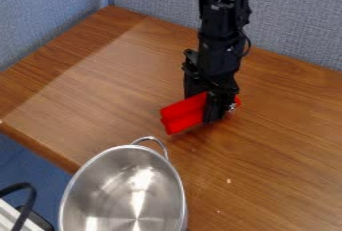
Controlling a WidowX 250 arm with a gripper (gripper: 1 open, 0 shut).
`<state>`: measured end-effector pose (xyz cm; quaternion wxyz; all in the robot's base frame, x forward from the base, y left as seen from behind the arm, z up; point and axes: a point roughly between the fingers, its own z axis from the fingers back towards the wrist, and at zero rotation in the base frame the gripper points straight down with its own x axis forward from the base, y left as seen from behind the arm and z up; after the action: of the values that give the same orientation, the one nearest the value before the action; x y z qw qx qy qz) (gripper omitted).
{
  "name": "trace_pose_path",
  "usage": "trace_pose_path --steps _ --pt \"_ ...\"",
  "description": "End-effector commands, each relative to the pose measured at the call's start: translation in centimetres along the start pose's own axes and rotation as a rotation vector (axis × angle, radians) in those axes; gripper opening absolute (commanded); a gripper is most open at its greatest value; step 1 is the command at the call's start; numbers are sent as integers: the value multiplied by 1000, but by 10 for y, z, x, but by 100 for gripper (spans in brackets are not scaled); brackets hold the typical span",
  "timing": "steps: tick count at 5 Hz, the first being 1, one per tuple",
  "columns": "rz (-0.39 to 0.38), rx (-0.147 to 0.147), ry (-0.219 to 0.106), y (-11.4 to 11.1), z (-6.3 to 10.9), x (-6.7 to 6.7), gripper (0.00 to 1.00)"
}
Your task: Put the red object in the metal pot
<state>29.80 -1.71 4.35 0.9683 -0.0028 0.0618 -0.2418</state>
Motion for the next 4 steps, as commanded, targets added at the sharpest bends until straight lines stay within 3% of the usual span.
trace_pose_path --steps 1,3,4 --pt "21 26 -82 4 28 -2 0" --pt "34 33 -127 1 42 -13 0" --pt "47 78 -220 -2 72 -22 0"
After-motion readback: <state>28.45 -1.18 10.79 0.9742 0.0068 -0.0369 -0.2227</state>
